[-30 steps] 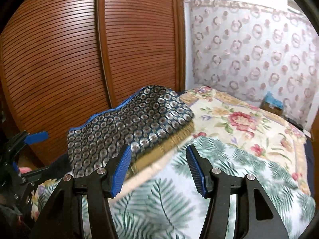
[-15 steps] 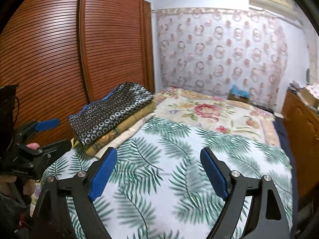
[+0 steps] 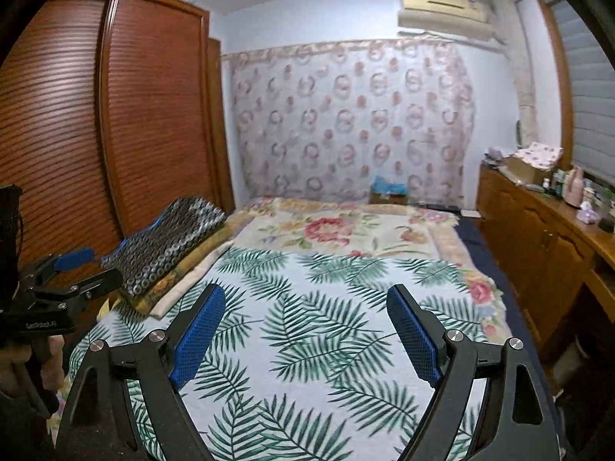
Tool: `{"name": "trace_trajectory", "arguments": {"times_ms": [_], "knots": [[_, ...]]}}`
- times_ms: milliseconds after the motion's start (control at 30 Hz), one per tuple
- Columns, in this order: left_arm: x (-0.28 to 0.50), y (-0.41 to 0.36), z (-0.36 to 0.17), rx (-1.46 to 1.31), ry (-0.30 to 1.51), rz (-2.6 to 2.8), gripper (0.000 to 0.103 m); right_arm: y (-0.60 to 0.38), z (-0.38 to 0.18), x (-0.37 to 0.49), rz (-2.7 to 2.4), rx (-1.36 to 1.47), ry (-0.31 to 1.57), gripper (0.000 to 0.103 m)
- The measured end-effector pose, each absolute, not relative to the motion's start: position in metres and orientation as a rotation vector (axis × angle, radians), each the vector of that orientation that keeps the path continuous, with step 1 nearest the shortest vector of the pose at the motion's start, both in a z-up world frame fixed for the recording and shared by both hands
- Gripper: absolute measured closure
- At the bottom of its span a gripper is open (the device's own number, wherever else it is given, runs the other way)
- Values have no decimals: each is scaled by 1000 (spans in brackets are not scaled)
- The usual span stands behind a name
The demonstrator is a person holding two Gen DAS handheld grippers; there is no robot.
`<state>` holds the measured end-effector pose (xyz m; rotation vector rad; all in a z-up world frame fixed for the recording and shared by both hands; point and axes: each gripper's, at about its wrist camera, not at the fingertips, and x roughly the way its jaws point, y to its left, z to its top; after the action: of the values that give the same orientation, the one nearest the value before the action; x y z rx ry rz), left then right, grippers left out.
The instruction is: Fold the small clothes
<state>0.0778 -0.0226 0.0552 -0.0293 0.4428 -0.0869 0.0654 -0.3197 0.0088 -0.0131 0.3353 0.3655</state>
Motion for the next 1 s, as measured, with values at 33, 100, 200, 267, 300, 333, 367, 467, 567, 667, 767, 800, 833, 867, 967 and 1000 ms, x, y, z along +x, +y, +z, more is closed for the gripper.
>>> {"name": "trace_trajectory", "arguments": {"times_ms": [33,100,200,267,300,333,367,467,567,667,767,800,833,867,967,1000], "knots": [[77,-24,57,-30,438,-90,1,-322,9,62,364,-10,329,16],[75,-26,60,-28,432,-91,1,-324,12,56,355,-6,316,16],[72,-26,64,-30,418,-87,1,-324,8,54,347,-2,307,16],[71,-26,66,-35,410,-88,1,-322,2,56,342,2,303,16],[70,-26,67,-36,408,-88,1,-322,2,55,340,4,303,16],[70,-27,68,-35,407,-87,1,-321,-3,57,339,6,305,16],[69,-28,68,-30,406,-86,1,-320,-5,58,336,9,306,16],[69,-29,69,-24,408,-80,1,-320,-5,55,334,16,305,16],[70,-28,69,-25,408,-80,1,-320,-6,53,331,18,305,16],[70,-28,69,-25,408,-80,1,-321,-5,52,328,21,303,16],[70,-28,69,-24,408,-79,1,-323,-5,50,327,20,298,16],[70,-28,69,-24,408,-79,1,-323,-4,51,327,19,297,16],[70,-28,69,-24,408,-78,1,-323,-5,51,328,19,297,16],[70,-28,69,-24,408,-77,1,-323,-5,51,327,17,297,16],[69,-28,69,-25,407,-75,1,-322,-6,52,327,13,297,16],[69,-28,69,-25,407,-75,1,-322,-6,52,327,13,296,16]]}}
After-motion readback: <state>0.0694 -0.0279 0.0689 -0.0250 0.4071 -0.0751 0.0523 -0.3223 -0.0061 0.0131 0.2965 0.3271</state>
